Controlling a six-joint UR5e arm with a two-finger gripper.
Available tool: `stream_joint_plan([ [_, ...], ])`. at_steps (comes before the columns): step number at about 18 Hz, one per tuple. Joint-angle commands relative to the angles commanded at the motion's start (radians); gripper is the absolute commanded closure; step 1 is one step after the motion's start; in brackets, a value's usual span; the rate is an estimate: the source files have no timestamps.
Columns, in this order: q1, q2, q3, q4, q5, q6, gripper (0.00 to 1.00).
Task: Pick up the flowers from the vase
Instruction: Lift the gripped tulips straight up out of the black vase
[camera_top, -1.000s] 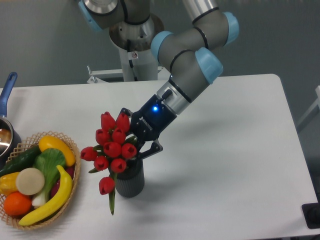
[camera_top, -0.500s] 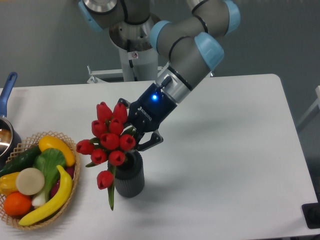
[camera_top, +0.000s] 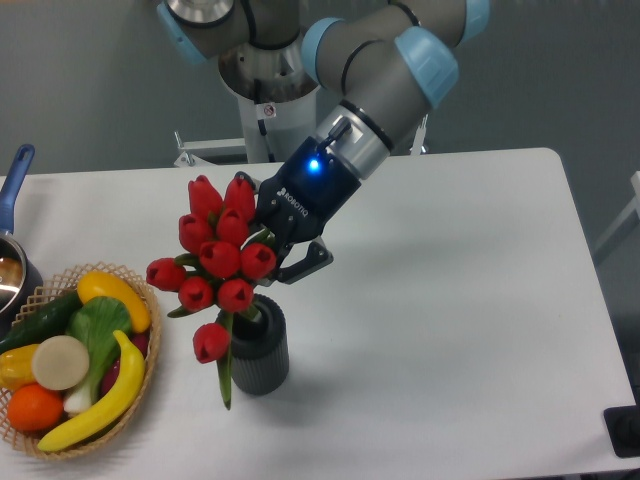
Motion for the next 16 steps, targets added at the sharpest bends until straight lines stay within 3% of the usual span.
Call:
stream_joint_plan([
  [7,0.011,0.005,0.068,0.0,0.0,-0.095,0.52],
  [16,0.047,0.026,0.068,0.0,0.0,-0.132,0.57],
])
